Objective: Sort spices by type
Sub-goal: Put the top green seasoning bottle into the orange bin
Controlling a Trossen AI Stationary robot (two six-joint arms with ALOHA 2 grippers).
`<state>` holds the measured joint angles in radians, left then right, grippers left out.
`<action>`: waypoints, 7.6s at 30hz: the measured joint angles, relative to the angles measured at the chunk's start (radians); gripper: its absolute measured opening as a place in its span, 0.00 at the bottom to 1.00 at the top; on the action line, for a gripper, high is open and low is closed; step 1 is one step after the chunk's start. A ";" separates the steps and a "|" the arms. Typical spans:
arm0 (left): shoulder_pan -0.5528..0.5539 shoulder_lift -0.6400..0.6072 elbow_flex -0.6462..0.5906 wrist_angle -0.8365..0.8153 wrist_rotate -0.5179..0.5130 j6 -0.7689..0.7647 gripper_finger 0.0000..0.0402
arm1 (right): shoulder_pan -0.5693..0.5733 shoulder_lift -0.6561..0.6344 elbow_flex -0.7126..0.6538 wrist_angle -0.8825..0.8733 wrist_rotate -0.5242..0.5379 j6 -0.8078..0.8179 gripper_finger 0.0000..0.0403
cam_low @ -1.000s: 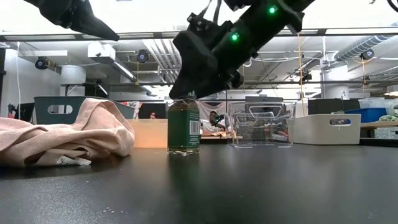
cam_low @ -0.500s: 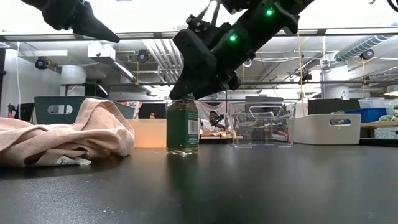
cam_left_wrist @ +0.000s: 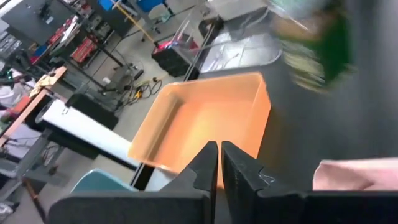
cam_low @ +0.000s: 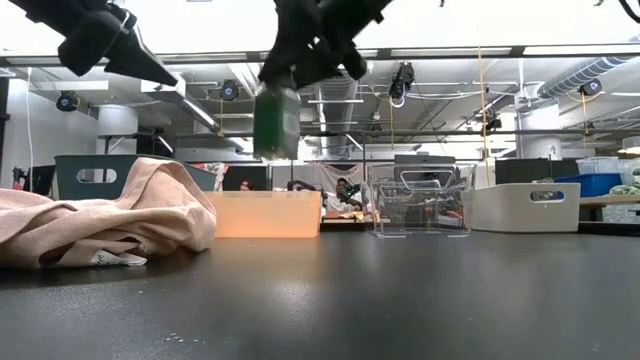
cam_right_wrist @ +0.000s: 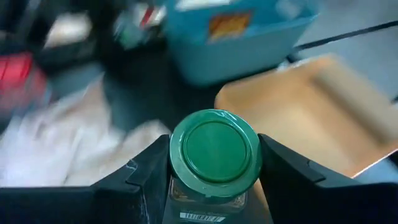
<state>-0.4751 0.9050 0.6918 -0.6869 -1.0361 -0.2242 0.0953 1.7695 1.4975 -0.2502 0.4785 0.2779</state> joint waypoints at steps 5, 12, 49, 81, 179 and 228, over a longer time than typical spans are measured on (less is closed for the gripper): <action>0.000 -0.016 0.000 -0.088 -0.024 -0.074 0.01 | -0.126 0.013 0.024 0.061 0.076 0.074 0.48; 0.000 -0.042 0.000 -0.098 -0.050 -0.088 0.01 | -0.269 0.106 0.023 0.242 0.053 0.123 0.48; 0.000 -0.032 -0.005 -0.068 0.179 -0.163 0.01 | -0.319 0.391 0.301 0.069 0.022 0.052 0.57; 0.000 -0.031 -0.012 -0.035 0.137 -0.095 0.01 | -0.359 0.282 0.314 -0.319 -0.326 -0.095 0.62; 0.008 0.109 -0.100 0.780 0.465 0.279 0.01 | 0.305 0.064 -0.019 -0.388 0.328 -0.401 0.48; 0.216 0.653 -0.100 1.419 0.679 0.662 0.68 | 0.315 0.058 -0.032 -0.353 0.370 -0.672 0.48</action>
<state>-0.2592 1.5579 0.5922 0.7326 -0.3569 0.4379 0.4099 1.8271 1.4658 -0.6027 0.8487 -0.3942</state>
